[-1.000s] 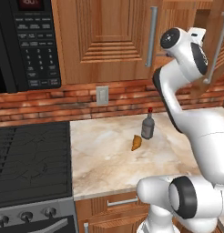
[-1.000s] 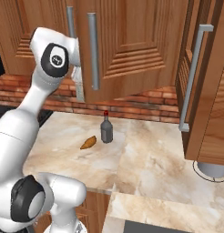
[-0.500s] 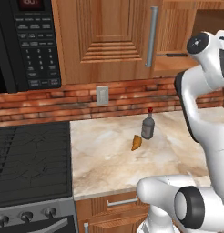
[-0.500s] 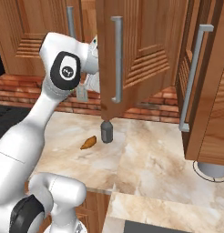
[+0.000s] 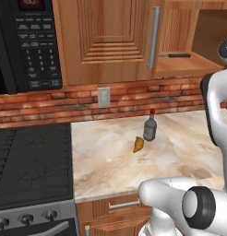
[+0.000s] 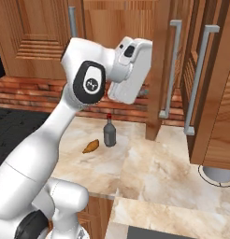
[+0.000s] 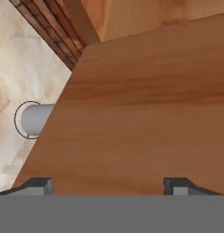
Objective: Pick the pan from the cabinet and place it on the stove. Then turn on the stove burner for the pan.
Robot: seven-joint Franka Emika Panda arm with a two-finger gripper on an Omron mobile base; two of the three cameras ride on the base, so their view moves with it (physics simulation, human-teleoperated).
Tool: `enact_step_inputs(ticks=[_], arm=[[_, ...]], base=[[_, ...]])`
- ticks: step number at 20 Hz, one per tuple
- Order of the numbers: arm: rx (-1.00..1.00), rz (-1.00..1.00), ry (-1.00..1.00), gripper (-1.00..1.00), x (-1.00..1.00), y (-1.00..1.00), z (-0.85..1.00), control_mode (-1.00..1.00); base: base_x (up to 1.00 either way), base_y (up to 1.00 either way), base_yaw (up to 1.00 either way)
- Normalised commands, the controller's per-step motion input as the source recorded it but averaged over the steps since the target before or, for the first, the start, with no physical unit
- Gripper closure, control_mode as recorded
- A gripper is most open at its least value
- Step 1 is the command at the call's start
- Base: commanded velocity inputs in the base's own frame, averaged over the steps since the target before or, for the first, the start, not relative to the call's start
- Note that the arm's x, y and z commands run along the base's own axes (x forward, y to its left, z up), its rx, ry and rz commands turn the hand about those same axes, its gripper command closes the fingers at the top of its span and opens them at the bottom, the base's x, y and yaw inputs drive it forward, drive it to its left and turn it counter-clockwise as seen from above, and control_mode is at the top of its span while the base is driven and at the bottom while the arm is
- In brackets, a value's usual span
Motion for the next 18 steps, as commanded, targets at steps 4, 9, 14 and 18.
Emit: enact_step_inputs(ticks=[4, 9, 14, 18], arm=[[0.01, -0.01, 0.0, -1.0, -0.23, -0.46, 0.0, -1.0], [0.03, -0.02, -0.02, -1.0, -0.2, -0.33, 0.0, -1.0], [0.0, 0.01, -0.08, -1.0, -0.15, 0.01, -0.01, -1.0], [0.01, 0.0, -0.1, -1.0, 0.0, 0.66, -0.03, -1.0]], base=[[0.0, 0.0, 0.0], [0.0, 0.0, 0.0], [0.0, 0.0, 0.0], [0.0, 0.0, 0.0]])
